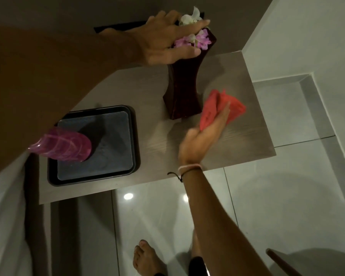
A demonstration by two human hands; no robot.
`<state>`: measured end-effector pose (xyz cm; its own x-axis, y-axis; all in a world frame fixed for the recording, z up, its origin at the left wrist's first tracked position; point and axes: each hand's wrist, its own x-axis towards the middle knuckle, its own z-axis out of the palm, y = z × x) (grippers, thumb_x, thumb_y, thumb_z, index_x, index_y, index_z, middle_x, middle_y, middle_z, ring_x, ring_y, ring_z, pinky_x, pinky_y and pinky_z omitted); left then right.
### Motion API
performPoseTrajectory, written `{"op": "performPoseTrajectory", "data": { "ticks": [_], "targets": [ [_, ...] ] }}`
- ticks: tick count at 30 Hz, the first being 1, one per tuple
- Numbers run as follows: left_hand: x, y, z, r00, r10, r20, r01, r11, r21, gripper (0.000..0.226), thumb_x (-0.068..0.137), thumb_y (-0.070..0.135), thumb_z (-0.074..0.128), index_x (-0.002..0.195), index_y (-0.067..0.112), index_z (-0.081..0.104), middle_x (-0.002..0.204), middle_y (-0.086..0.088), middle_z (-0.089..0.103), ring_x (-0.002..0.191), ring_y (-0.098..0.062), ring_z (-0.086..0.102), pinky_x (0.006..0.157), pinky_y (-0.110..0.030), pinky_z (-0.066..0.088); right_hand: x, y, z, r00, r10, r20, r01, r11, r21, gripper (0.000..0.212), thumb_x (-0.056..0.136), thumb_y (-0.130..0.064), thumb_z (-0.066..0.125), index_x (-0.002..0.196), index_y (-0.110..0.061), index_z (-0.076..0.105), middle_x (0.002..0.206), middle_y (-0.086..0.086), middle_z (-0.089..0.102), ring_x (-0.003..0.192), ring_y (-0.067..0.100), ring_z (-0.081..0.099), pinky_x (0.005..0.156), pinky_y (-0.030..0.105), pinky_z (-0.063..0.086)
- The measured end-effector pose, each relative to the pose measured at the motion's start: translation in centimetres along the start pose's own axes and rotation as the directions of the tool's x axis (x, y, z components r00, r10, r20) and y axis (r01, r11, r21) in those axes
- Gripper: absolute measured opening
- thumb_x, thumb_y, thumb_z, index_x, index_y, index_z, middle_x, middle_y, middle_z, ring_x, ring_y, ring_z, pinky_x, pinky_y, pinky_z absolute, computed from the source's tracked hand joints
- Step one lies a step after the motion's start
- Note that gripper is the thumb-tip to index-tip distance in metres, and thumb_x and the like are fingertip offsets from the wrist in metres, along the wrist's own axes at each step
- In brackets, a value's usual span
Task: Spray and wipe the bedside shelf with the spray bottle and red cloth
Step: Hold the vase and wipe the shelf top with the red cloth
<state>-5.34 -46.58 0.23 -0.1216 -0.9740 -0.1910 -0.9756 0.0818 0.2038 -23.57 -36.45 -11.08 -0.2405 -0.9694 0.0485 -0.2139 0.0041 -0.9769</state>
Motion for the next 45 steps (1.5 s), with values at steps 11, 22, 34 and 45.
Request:
{"op": "performPoseTrajectory", "data": {
  "ticks": [11, 22, 34, 45],
  "targets": [
    [-0.2, 0.2, -0.1, 1.0, 0.002, 0.009, -0.002, 1.0, 0.003, 0.081, 0.088, 0.069, 0.026, 0.161, 0.039, 0.011, 0.153, -0.021, 0.035, 0.131, -0.043, 0.039, 0.116, -0.058, 0.03, -2.0, 3.7, 1.7, 0.812, -0.044, 0.583, 0.422, 0.733, -0.533, 0.087, 0.098, -0.019, 0.057, 0.162, -0.011, -0.002, 0.171, 0.023, 0.001, 0.16, 0.037, 0.007, 0.123, 0.051, 0.036],
    [-0.5, 0.7, 0.1, 1.0, 0.015, -0.013, -0.015, 1.0, 0.023, 0.082, 0.087, 0.069, 0.025, 0.161, 0.037, 0.01, 0.151, -0.021, 0.035, 0.129, -0.043, 0.039, 0.113, -0.052, 0.029, -0.3, 0.8, -2.8, 0.992, 0.126, -0.001, -0.125, 0.983, 0.135, 0.064, 0.086, 0.012, 0.047, 0.149, 0.002, 0.041, 0.152, 0.015, 0.05, 0.14, 0.012, 0.048, 0.114, 0.017, 0.041],
    [-0.7, 1.2, 0.8, 0.997, 0.044, -0.062, -0.041, 0.998, 0.044, 0.082, 0.088, 0.069, 0.028, 0.161, 0.036, 0.014, 0.15, -0.02, 0.036, 0.127, -0.043, 0.039, 0.111, -0.052, 0.03, -4.2, 2.0, 0.9, 0.749, 0.031, 0.662, 0.245, 0.915, -0.32, 0.069, 0.098, 0.006, 0.046, 0.16, -0.001, 0.015, 0.163, 0.024, 0.031, 0.154, 0.027, 0.031, 0.127, 0.046, 0.029],
    [-3.0, 3.5, 3.1, 0.978, 0.16, -0.136, -0.138, 0.978, 0.157, 0.081, 0.09, 0.07, 0.032, 0.161, 0.034, 0.018, 0.154, -0.025, 0.034, 0.122, -0.042, 0.043, 0.105, -0.052, 0.035, -5.5, 1.1, -9.3, 0.588, 0.624, 0.516, -0.782, 0.602, 0.163, 0.034, 0.089, -0.012, 0.07, 0.123, -0.014, 0.069, 0.103, 0.006, 0.079, 0.093, 0.027, 0.076, 0.067, 0.032, 0.062]
  ]
}}
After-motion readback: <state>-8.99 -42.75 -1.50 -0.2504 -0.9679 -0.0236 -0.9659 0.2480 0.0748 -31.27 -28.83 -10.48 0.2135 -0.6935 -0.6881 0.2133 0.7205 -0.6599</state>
